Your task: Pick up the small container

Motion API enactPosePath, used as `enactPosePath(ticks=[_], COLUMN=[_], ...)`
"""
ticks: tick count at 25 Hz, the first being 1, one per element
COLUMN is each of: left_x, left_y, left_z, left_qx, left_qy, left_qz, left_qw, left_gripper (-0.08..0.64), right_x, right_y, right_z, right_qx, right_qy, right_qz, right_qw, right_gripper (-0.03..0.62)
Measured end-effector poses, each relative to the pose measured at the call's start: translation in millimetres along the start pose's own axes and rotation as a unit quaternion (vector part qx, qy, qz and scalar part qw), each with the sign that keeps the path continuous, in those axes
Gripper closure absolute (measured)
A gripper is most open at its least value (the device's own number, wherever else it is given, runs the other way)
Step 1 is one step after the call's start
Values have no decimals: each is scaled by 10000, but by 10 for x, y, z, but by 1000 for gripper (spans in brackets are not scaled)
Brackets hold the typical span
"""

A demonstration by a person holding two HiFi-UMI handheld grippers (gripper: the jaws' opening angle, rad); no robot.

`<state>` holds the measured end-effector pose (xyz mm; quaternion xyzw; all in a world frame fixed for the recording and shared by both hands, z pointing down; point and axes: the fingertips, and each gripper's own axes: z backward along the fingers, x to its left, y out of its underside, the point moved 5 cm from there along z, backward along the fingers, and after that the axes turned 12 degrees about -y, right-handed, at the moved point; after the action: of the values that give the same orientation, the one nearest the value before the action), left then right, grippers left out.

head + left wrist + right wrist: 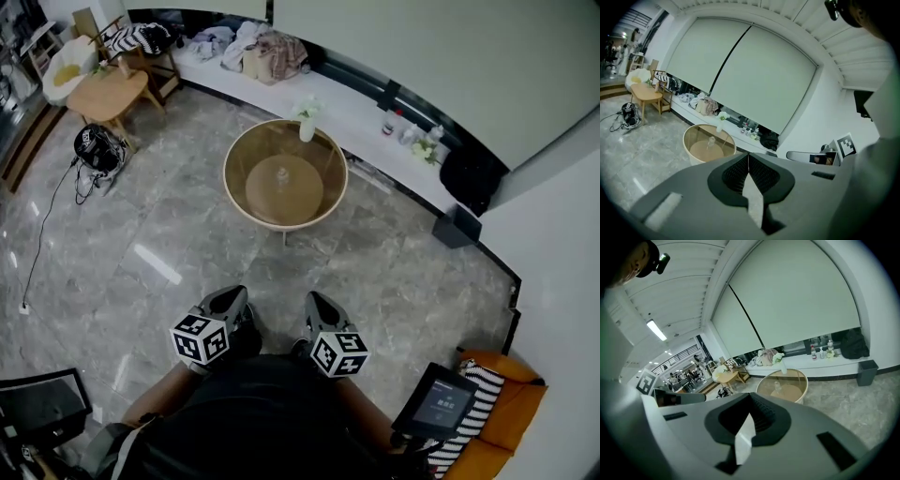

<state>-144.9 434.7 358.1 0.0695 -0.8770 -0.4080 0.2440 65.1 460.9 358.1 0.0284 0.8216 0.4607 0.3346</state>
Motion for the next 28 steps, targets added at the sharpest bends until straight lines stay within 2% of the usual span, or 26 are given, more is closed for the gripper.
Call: enactPosePath(ticks=[3, 8, 17, 22, 28], left_x=[69, 892, 1441, 1506, 1639], left_y=[-102, -515, -772, -849, -1050], left_z=[-122, -529, -785, -972, -1095], left_qx=[-24, 151, 371, 466, 427], left_qy=[160, 324, 372, 419, 181], left_qz=[-57, 73, 269, 412, 482], left_qw=[9999, 9993, 9983, 9972, 9978], left_gripper=[557, 557, 557, 557, 557], right_x=[-50, 39, 100, 3, -151], right_y=[-22, -196, -305, -336, -540], right_z=[-84, -876, -1188, -1383, -1853], right_qx=[-24, 27, 39, 84, 167], right_qy=[156, 483, 861, 877, 508], right_qz=[50, 1, -126, -269, -325], right_qw=[9999, 9988, 9962, 9958, 9980], right_gripper=[586, 586, 586, 586, 586])
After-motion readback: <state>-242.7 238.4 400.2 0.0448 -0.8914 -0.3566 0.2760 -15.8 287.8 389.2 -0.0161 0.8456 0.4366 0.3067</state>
